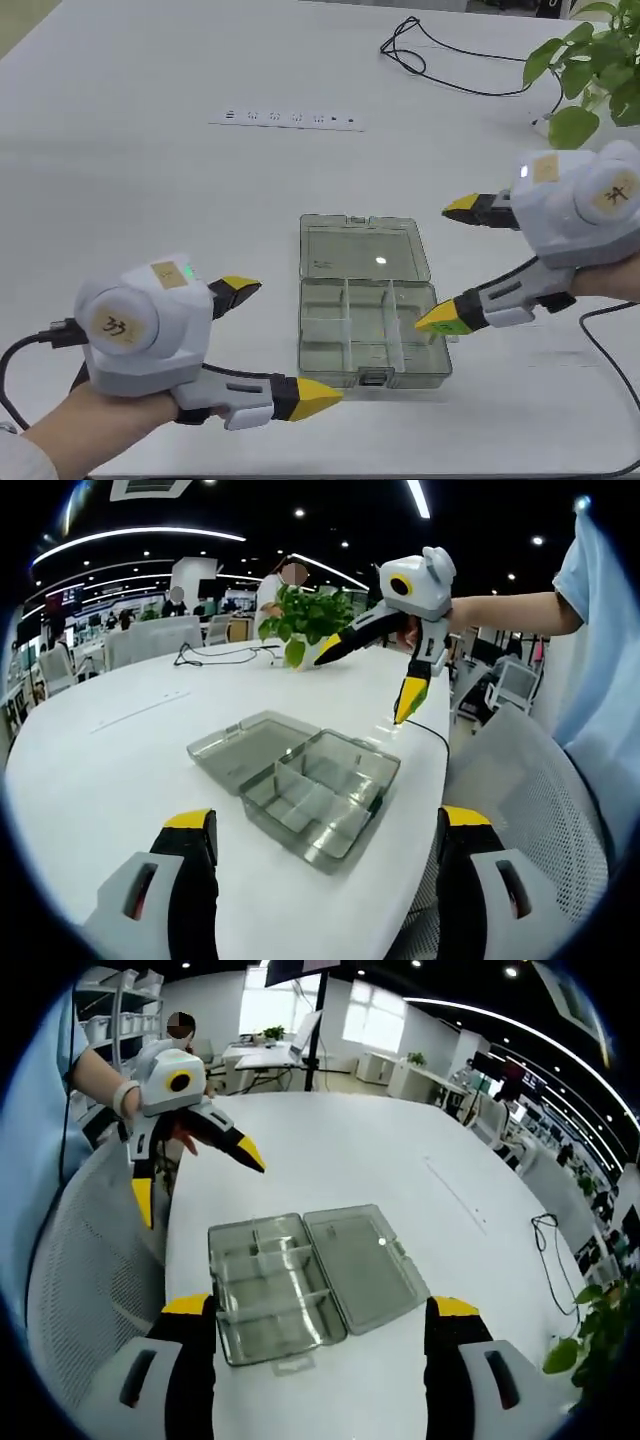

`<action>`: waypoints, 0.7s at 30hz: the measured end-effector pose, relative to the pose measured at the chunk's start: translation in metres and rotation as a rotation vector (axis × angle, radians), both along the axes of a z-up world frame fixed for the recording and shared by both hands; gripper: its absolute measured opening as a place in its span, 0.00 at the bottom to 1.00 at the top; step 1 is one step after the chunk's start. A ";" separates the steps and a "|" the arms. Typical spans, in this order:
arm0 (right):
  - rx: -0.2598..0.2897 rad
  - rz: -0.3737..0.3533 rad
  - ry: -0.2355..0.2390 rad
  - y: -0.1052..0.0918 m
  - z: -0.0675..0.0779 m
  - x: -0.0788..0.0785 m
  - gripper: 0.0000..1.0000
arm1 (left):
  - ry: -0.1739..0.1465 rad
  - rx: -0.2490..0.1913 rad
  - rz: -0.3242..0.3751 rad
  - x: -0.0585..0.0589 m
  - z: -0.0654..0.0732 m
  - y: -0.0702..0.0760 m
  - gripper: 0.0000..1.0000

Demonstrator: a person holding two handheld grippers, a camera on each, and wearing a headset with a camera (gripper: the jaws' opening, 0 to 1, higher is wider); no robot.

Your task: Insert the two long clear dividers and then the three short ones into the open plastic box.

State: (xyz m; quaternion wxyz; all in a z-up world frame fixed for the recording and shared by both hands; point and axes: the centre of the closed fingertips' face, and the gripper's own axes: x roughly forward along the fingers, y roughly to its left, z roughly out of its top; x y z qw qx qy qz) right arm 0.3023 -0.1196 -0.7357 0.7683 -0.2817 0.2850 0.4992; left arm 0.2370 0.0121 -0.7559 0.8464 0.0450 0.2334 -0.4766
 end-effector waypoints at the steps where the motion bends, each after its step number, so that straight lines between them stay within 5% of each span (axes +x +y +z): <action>1: -0.007 -0.014 -0.002 -0.007 0.000 0.000 0.87 | 0.000 0.000 -0.002 0.000 0.000 -0.001 0.93; 9: -0.074 -0.113 0.014 -0.071 -0.004 -0.015 0.85 | 0.002 0.002 -0.014 0.000 -0.001 -0.005 0.93; 21: -0.221 -0.104 0.107 -0.129 -0.047 -0.039 0.80 | 0.007 0.011 0.001 -0.001 -0.002 -0.002 0.92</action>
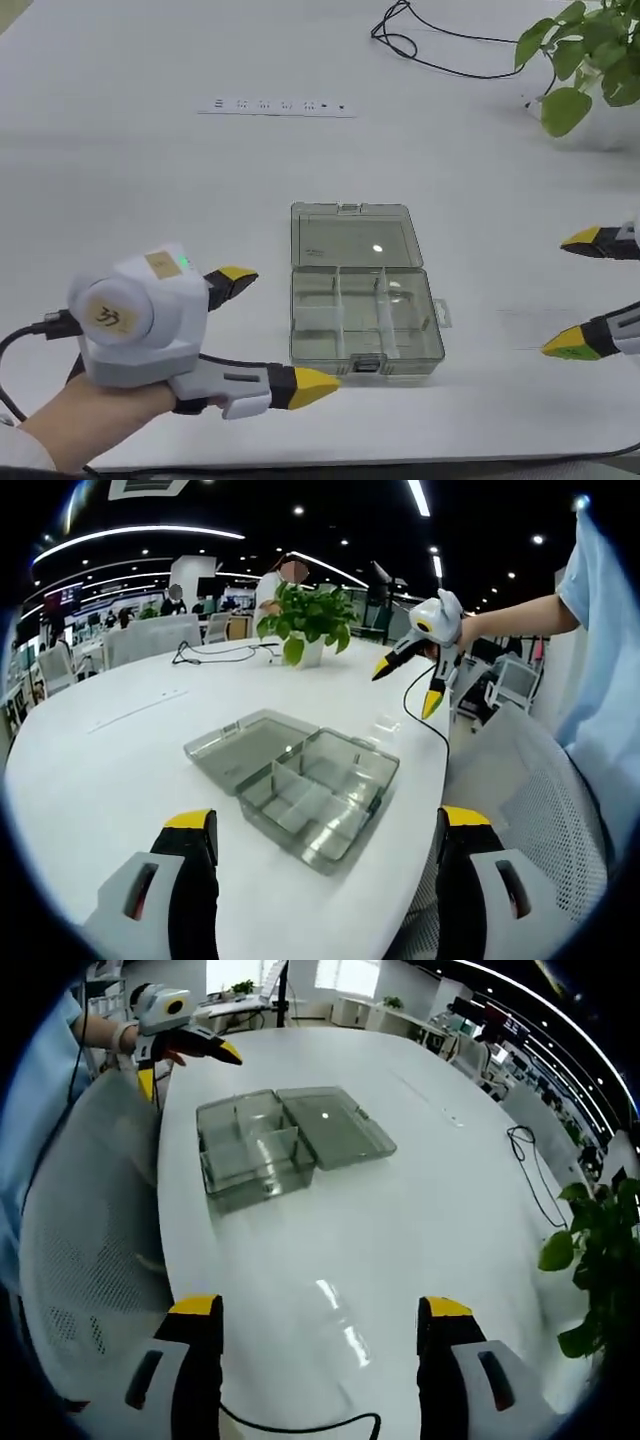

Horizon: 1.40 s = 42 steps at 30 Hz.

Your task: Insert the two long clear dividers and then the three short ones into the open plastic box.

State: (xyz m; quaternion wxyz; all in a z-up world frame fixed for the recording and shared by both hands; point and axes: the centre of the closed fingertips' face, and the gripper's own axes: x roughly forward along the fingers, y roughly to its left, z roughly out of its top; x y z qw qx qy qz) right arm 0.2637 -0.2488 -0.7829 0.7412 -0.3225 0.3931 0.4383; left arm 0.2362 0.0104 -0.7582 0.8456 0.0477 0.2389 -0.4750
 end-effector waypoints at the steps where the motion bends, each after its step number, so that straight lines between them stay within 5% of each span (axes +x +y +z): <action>1: -0.021 0.015 0.005 -0.004 -0.004 0.000 0.79 | 0.001 0.003 0.003 0.000 0.000 0.001 0.92; 14: -0.096 0.127 0.069 -0.006 -0.045 0.002 0.68 | 0.007 0.020 0.040 -0.003 0.002 0.009 0.92; 27: -0.193 0.343 0.120 -0.005 -0.061 0.002 0.56 | 0.004 0.030 0.045 -0.003 0.003 0.011 0.92; 42: -0.235 0.427 0.166 0.001 -0.066 -0.004 0.38 | 0.006 0.042 0.051 0.000 0.002 0.018 0.92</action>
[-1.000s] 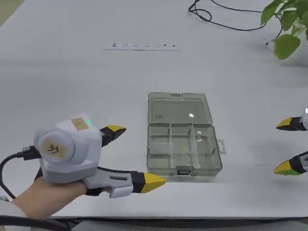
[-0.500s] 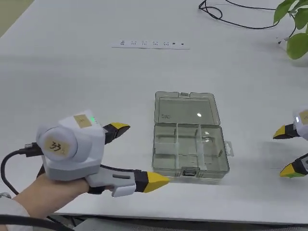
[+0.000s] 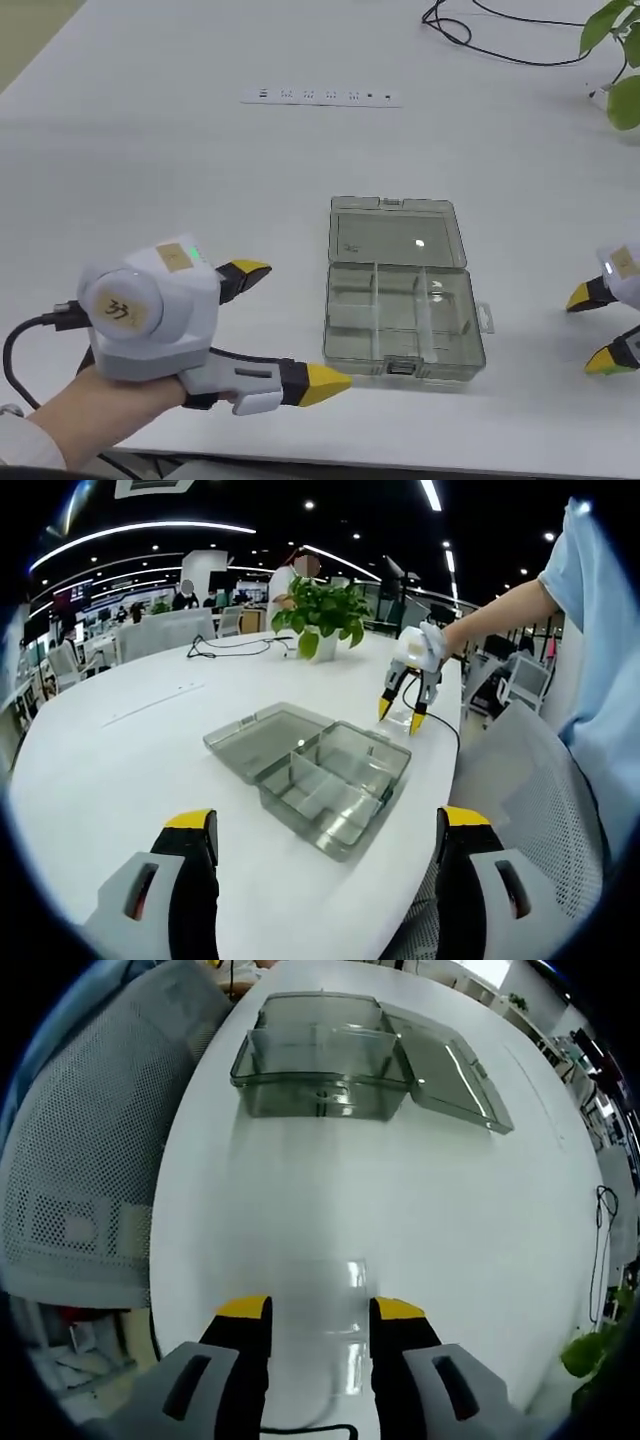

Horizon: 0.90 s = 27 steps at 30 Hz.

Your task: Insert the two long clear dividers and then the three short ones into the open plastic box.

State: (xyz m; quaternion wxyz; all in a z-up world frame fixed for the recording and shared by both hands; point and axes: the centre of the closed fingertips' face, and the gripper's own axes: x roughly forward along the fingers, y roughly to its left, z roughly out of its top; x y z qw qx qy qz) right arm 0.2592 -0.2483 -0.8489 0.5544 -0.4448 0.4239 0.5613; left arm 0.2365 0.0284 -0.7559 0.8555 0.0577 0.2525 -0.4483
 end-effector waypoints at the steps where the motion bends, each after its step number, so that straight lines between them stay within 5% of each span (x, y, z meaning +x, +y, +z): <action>1: 0.001 0.011 0.002 0.001 0.000 -0.001 0.38 | 0.001 -0.003 0.001 0.000 0.000 0.000 0.92; 19: 0.004 -0.050 -0.020 0.007 0.007 -0.003 0.32 | -0.003 -0.021 -0.003 0.002 0.003 -0.004 0.92; 25: 0.031 -0.127 -0.094 0.010 0.022 0.004 0.32 | 0.008 -0.035 -0.016 0.003 0.004 -0.007 0.90; 27: 0.057 -0.158 -0.146 0.015 0.034 0.008 0.32 | 0.030 -0.078 -0.007 0.007 0.008 -0.011 0.89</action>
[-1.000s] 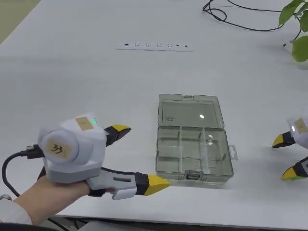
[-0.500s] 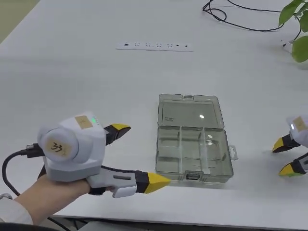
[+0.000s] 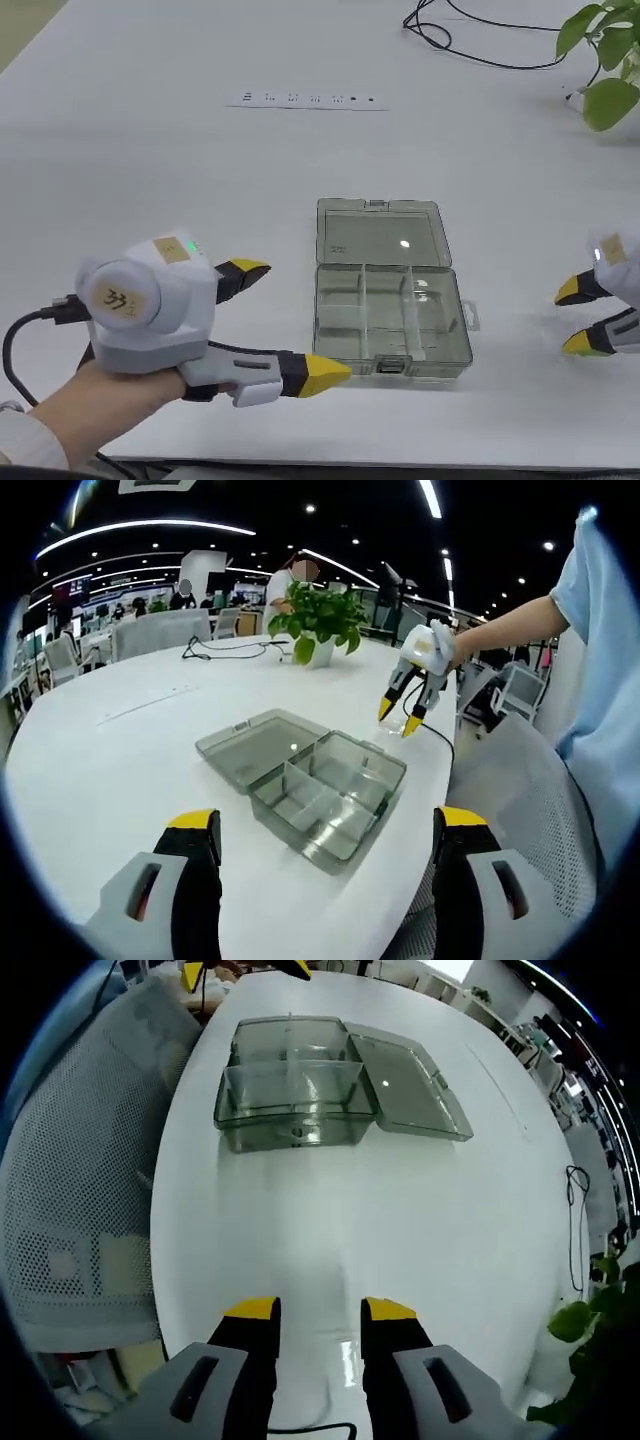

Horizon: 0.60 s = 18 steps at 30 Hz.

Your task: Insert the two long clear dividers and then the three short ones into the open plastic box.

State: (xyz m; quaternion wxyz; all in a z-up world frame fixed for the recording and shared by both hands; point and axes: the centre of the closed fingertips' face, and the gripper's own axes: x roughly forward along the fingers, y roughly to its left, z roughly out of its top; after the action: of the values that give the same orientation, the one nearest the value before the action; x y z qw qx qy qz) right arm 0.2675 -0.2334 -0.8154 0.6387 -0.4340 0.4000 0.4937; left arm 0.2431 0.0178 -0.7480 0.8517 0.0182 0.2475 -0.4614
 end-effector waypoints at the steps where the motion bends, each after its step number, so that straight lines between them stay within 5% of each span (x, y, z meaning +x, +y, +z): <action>1: 0.004 -0.016 -0.012 0.001 0.004 0.000 0.32 | 0.004 -0.007 0.002 0.001 0.001 -0.001 0.89; 10: 0.048 -0.009 -0.198 0.027 0.050 0.000 0.32 | 0.060 -0.105 0.026 0.011 0.011 -0.017 0.81; 12: 0.059 -0.003 -0.220 0.029 0.049 0.008 0.32 | 0.072 -0.103 0.019 0.012 0.010 -0.021 0.79; 16: 0.054 0.021 -0.271 0.046 0.066 0.000 0.32 | 0.151 -0.135 0.000 0.009 0.013 -0.037 0.73; 17: 0.048 0.034 -0.295 0.050 0.071 -0.001 0.32 | 0.198 -0.160 -0.010 0.006 0.015 -0.044 0.73; 18: 0.048 0.038 -0.307 0.053 0.075 -0.003 0.32 | 0.196 -0.175 -0.010 0.008 0.018 -0.047 0.72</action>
State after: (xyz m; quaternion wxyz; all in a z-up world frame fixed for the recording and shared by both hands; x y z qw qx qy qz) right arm 0.2650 -0.1805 -0.7405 0.6930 -0.4966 0.2775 0.4428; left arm 0.2507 -0.0293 -0.7300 0.8194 -0.1003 0.2882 -0.4852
